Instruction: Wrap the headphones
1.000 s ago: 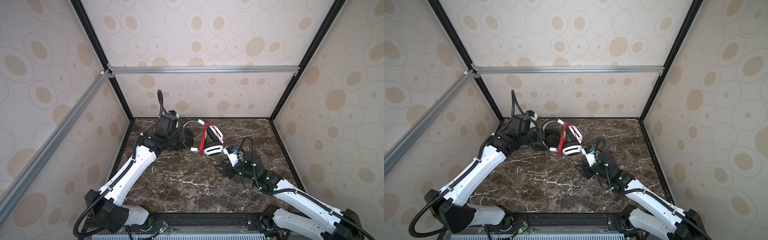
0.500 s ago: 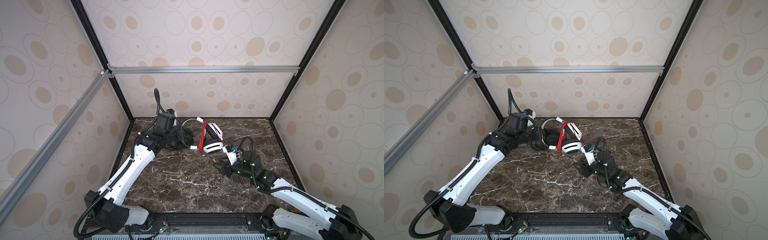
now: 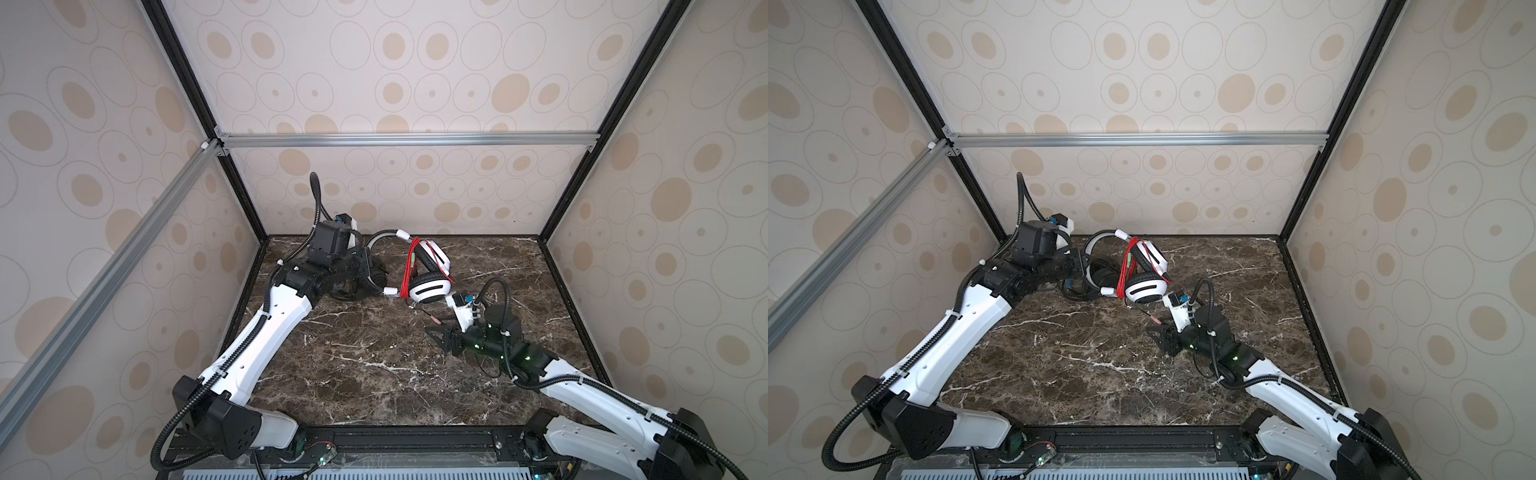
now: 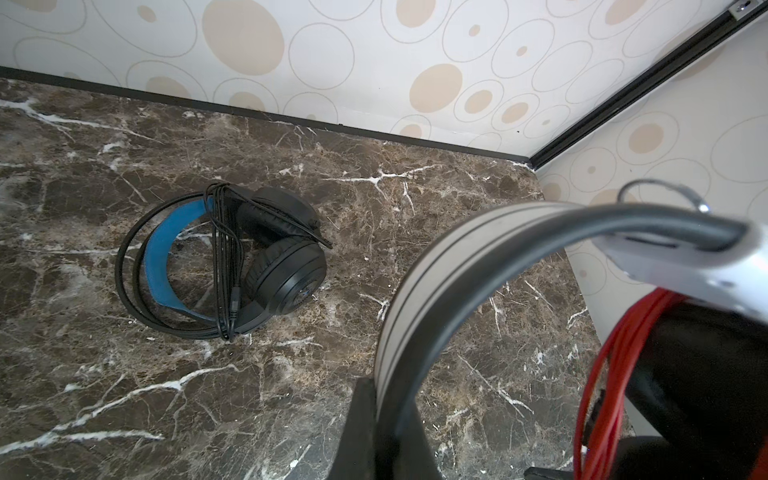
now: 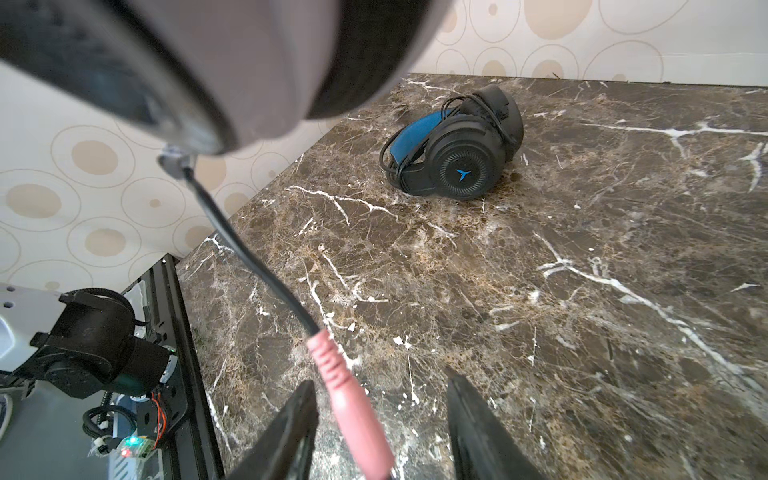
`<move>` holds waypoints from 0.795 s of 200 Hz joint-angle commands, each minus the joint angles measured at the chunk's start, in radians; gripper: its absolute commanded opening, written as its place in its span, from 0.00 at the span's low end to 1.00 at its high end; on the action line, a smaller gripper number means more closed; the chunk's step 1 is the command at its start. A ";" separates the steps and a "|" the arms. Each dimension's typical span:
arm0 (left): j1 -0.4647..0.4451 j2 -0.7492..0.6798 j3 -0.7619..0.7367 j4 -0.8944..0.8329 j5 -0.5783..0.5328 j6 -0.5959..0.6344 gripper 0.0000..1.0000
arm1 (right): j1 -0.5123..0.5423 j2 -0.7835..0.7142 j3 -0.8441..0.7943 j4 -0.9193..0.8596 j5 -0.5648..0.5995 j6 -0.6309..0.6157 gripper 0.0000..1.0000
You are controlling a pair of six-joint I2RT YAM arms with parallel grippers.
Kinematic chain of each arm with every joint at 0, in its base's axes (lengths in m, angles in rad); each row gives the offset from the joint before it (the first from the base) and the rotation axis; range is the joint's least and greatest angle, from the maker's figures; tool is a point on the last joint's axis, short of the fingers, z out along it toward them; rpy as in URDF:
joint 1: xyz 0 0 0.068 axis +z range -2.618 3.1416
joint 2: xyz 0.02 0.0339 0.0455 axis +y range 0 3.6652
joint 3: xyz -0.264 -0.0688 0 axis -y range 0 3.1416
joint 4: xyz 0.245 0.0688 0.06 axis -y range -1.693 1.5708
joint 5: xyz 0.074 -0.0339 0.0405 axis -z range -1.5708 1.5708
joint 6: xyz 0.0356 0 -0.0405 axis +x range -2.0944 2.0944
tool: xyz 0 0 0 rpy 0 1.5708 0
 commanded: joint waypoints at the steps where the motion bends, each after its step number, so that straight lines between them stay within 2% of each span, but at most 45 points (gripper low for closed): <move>1: 0.007 -0.012 0.071 0.048 0.034 -0.047 0.00 | -0.007 -0.031 0.000 0.033 0.000 0.015 0.51; 100: 0.014 -0.012 0.064 0.043 0.036 -0.046 0.00 | -0.013 0.003 0.026 0.042 -0.030 0.007 0.38; 142: 0.017 -0.003 0.062 0.048 0.041 -0.045 0.00 | -0.017 0.000 0.050 0.015 -0.030 -0.012 0.37; 159: 0.018 0.000 0.062 0.046 0.041 -0.045 0.00 | -0.019 -0.002 0.056 0.012 -0.034 -0.012 0.34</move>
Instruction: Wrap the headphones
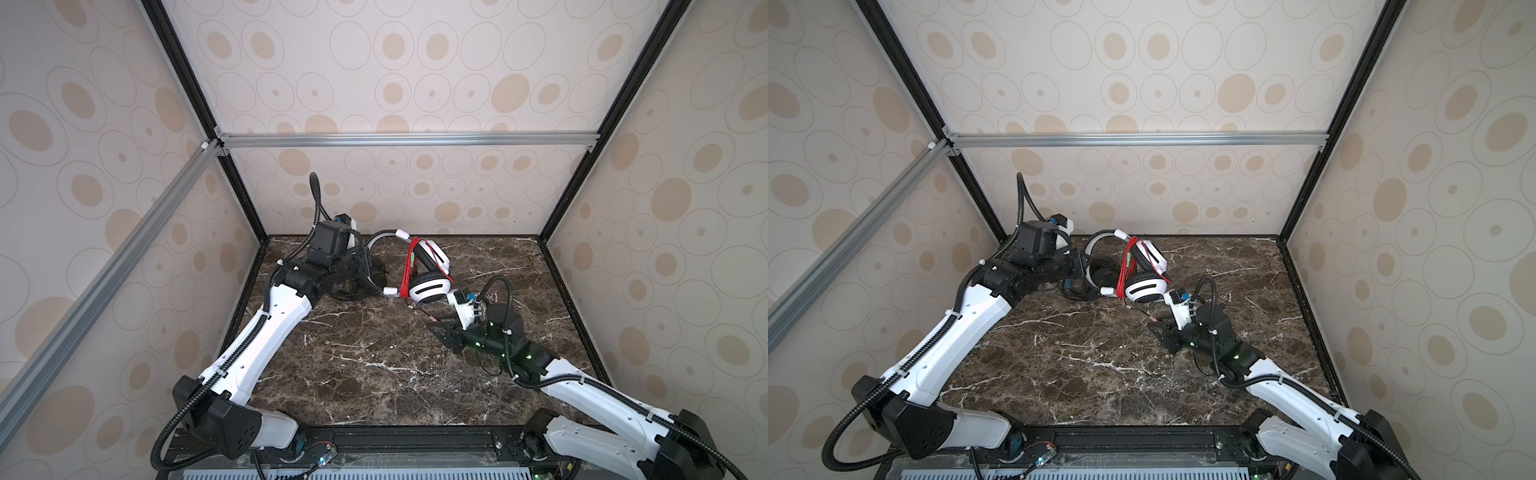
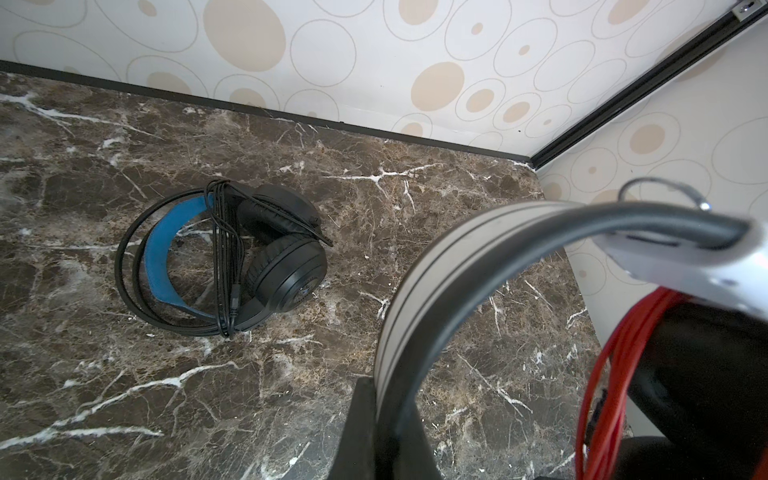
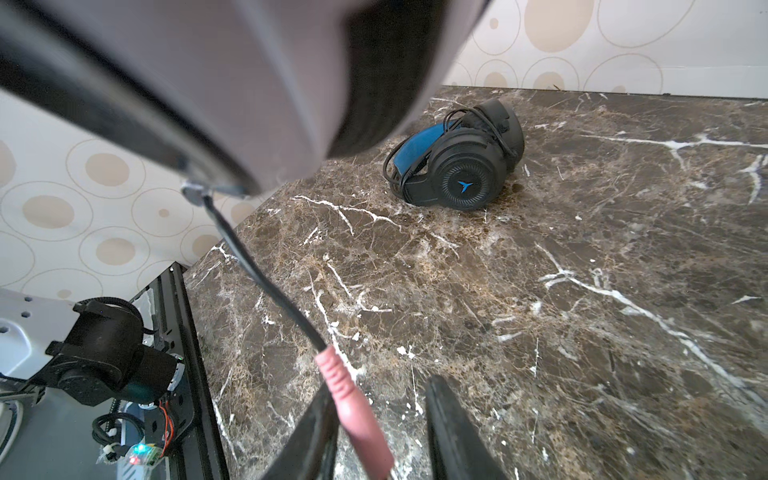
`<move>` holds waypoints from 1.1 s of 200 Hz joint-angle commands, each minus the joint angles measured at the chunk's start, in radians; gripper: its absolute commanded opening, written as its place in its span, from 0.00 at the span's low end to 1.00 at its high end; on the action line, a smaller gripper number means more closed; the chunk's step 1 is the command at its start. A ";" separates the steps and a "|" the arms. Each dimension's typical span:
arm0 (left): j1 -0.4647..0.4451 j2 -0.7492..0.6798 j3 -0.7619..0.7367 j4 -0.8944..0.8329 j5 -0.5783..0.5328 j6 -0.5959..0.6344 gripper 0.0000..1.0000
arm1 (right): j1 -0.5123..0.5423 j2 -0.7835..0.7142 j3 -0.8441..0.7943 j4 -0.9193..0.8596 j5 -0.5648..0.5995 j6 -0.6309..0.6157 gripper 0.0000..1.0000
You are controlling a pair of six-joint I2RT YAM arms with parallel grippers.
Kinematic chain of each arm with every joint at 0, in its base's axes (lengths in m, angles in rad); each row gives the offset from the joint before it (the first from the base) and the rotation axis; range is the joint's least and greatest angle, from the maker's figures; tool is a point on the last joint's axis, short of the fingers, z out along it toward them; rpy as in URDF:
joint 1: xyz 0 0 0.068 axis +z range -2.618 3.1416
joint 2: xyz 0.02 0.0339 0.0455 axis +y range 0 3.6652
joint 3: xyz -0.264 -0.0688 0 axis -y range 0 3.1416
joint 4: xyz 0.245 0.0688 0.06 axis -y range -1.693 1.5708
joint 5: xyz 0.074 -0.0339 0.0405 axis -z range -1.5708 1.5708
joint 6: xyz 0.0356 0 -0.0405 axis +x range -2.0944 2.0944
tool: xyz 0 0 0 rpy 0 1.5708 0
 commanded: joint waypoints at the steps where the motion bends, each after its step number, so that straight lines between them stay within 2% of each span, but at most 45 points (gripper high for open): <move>1: 0.007 -0.002 0.063 0.052 0.037 -0.039 0.00 | -0.007 -0.002 0.035 0.006 -0.017 -0.014 0.34; 56: 0.011 0.002 0.061 0.054 0.039 -0.041 0.00 | -0.009 0.007 0.042 0.003 -0.029 -0.017 0.24; 100: 0.013 0.006 0.061 0.061 0.034 -0.045 0.00 | -0.010 0.000 0.068 -0.054 -0.050 -0.046 0.00; 125: 0.015 0.004 0.050 0.064 0.016 -0.045 0.00 | -0.009 -0.009 0.124 -0.170 -0.103 -0.116 0.00; 179: 0.018 0.008 0.024 0.063 -0.018 -0.034 0.00 | -0.008 -0.085 0.217 -0.389 -0.110 -0.230 0.00; 220: 0.017 0.017 0.006 0.032 -0.062 0.002 0.00 | 0.058 -0.011 0.391 -0.537 -0.062 -0.298 0.00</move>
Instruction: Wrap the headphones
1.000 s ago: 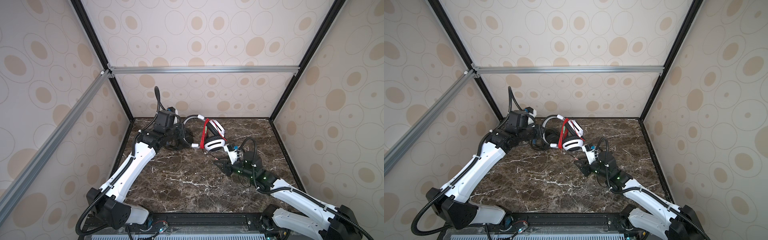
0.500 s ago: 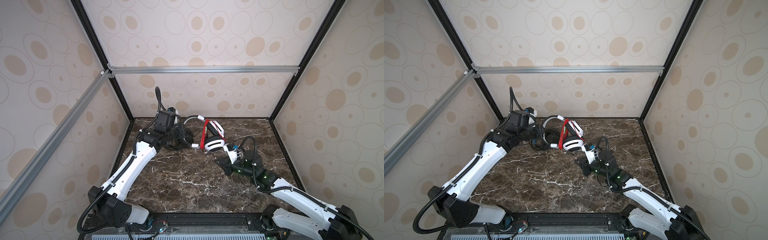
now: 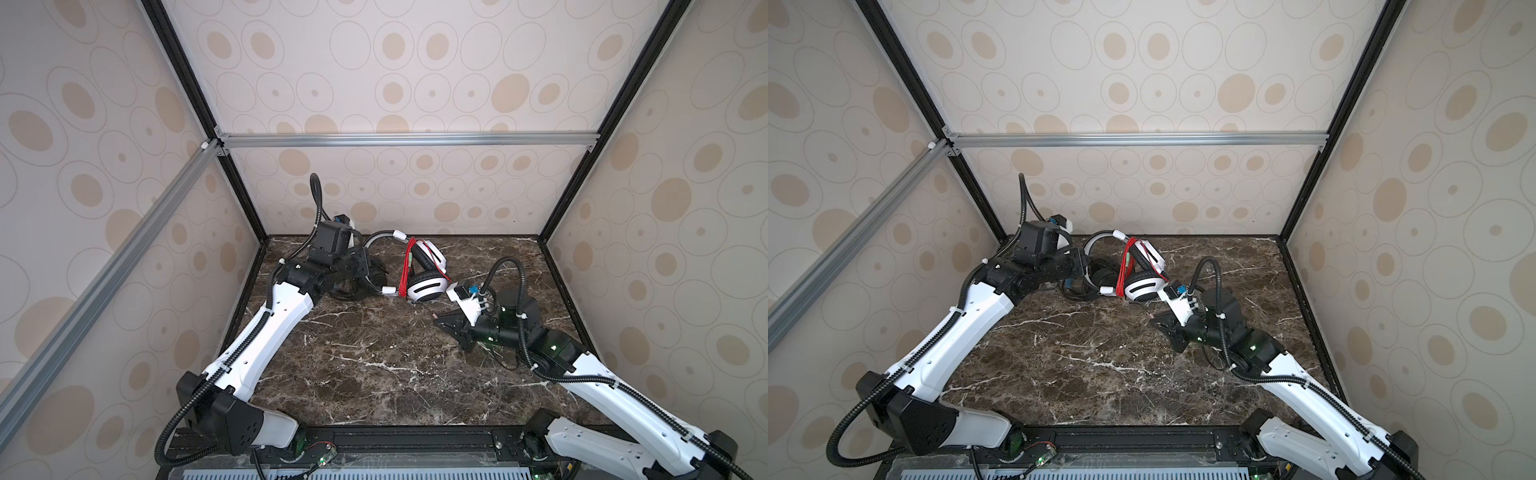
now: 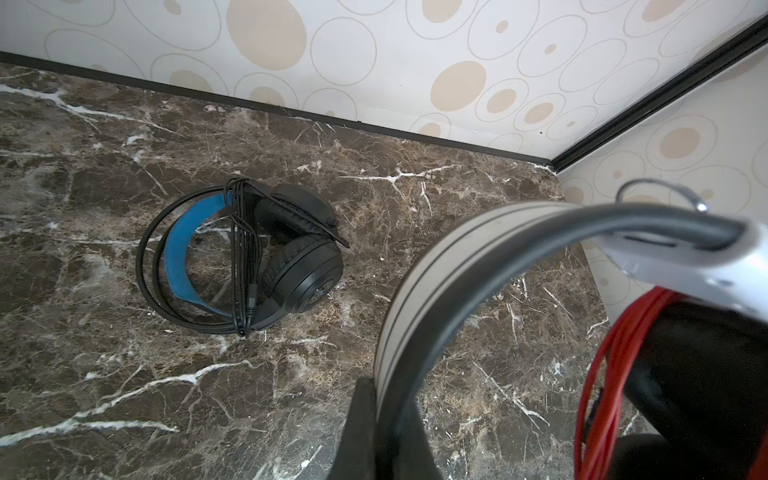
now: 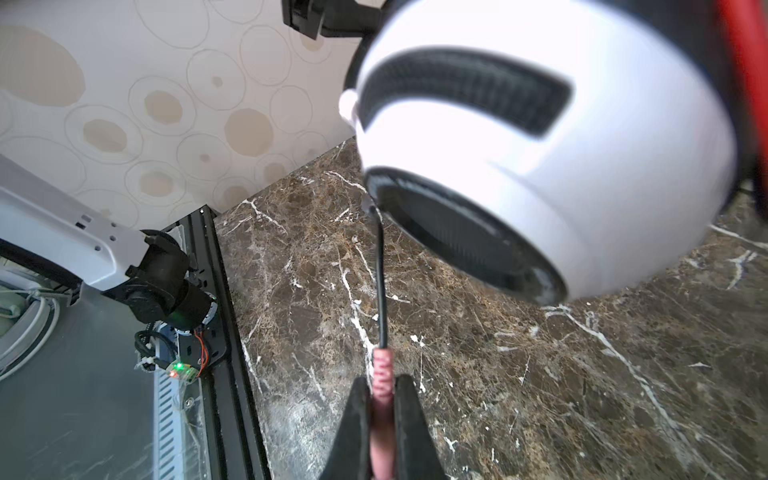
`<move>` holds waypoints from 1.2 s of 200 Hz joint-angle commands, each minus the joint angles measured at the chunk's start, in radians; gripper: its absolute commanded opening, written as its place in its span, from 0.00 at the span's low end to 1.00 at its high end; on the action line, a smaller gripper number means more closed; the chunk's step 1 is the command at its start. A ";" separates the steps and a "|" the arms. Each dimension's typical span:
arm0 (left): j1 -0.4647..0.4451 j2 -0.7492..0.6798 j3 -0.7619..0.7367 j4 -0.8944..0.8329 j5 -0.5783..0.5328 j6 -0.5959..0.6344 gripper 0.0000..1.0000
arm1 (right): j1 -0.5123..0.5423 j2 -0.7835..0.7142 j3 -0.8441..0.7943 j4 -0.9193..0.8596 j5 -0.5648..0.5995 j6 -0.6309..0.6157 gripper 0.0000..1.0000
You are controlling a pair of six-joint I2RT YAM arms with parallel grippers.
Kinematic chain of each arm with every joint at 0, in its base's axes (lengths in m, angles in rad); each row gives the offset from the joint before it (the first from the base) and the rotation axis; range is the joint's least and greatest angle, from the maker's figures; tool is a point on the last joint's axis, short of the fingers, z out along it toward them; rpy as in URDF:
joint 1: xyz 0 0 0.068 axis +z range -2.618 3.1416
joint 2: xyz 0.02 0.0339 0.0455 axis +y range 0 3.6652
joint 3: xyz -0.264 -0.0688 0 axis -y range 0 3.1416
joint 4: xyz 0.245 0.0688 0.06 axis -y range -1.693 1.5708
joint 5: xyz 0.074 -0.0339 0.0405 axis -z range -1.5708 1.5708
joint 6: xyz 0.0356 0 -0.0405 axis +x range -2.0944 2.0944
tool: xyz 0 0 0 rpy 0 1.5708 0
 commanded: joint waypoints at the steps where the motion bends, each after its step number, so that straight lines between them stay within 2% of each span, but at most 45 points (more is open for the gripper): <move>1: 0.007 -0.001 0.011 0.032 -0.024 0.003 0.00 | 0.033 0.040 0.098 -0.110 0.016 -0.066 0.00; 37: 0.007 -0.014 -0.019 0.016 -0.054 0.025 0.00 | 0.080 0.120 0.247 -0.174 0.037 -0.078 0.00; 92: -0.001 -0.028 -0.041 -0.036 -0.109 0.092 0.00 | 0.082 0.272 0.535 -0.288 0.108 -0.109 0.00; 145: -0.032 -0.054 -0.045 -0.044 -0.157 0.167 0.00 | 0.082 0.417 0.727 -0.382 0.269 -0.078 0.00; 183: -0.042 -0.057 -0.064 -0.015 -0.128 0.177 0.00 | 0.081 0.509 0.825 -0.487 0.395 -0.068 0.00; 240: -0.057 -0.034 -0.068 0.003 -0.075 0.183 0.00 | 0.082 0.643 0.961 -0.578 0.558 0.014 0.00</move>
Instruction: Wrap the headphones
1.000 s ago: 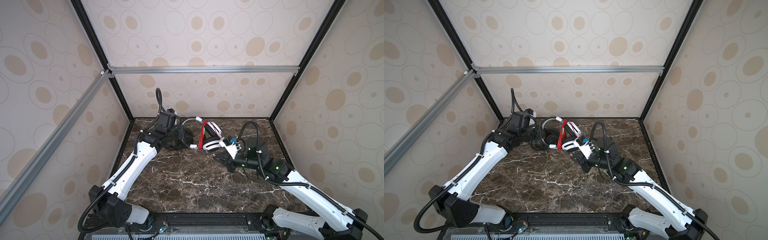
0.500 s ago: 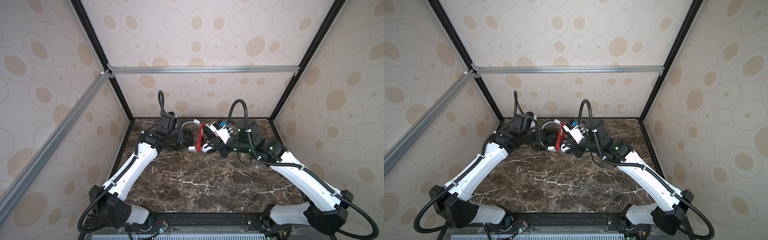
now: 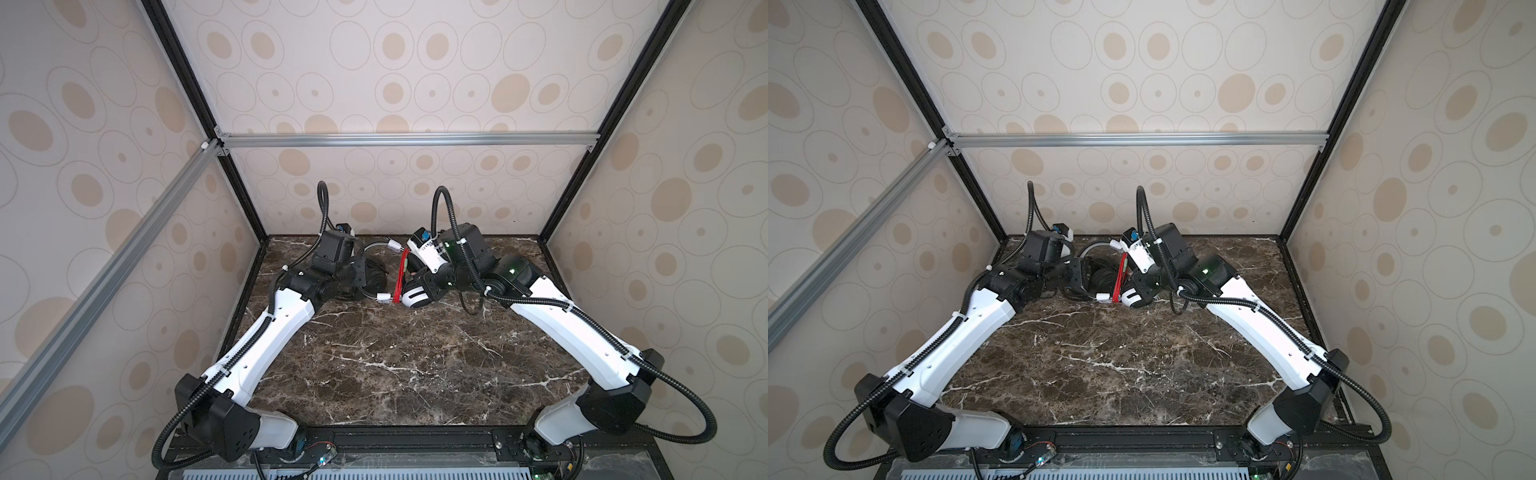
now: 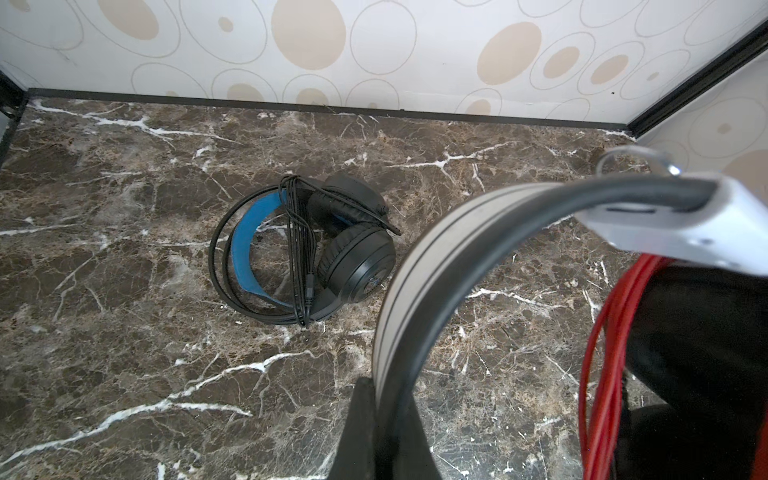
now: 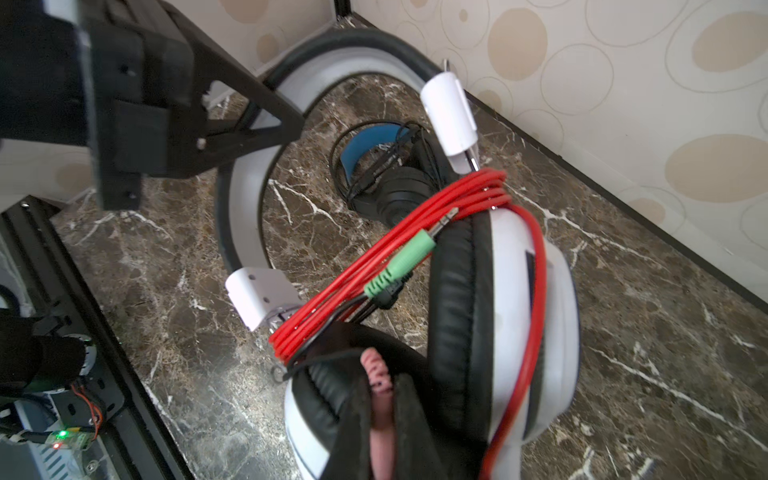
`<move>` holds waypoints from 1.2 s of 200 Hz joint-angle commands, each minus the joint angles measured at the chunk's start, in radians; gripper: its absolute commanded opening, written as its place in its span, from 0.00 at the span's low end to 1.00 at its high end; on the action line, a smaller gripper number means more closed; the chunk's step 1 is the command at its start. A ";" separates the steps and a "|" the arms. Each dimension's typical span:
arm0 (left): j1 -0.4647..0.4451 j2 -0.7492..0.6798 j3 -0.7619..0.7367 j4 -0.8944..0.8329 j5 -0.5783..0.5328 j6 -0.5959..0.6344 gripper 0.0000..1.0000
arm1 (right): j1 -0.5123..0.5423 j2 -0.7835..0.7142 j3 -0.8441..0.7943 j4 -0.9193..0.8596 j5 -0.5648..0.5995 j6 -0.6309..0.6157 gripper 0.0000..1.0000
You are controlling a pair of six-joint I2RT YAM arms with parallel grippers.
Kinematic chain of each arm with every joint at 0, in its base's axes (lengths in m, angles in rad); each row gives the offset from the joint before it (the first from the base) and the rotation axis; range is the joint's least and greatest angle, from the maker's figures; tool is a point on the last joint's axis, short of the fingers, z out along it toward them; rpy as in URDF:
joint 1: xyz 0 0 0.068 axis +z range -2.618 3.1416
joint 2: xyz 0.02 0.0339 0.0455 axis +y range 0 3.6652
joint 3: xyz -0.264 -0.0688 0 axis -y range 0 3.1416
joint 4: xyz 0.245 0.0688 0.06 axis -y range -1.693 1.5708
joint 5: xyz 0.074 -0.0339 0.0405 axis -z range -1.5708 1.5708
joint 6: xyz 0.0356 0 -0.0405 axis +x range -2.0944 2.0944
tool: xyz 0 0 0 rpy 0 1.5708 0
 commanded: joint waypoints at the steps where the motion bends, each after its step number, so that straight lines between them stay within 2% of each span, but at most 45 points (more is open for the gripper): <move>1: -0.019 -0.004 0.012 0.010 0.061 0.051 0.00 | -0.010 0.043 0.087 -0.010 0.159 0.048 0.00; 68: -0.028 0.003 0.004 0.021 0.107 0.041 0.00 | -0.010 0.182 0.234 -0.096 0.212 0.040 0.00; 124: -0.028 0.012 0.012 0.030 0.112 0.001 0.00 | -0.010 0.161 0.196 -0.103 0.210 0.037 0.03; 162: -0.026 0.017 0.021 0.028 0.114 -0.008 0.00 | -0.009 0.138 0.200 -0.116 0.217 0.043 0.15; 240: -0.025 0.029 0.034 -0.014 0.077 -0.018 0.00 | -0.009 0.076 0.165 -0.137 0.197 0.045 0.26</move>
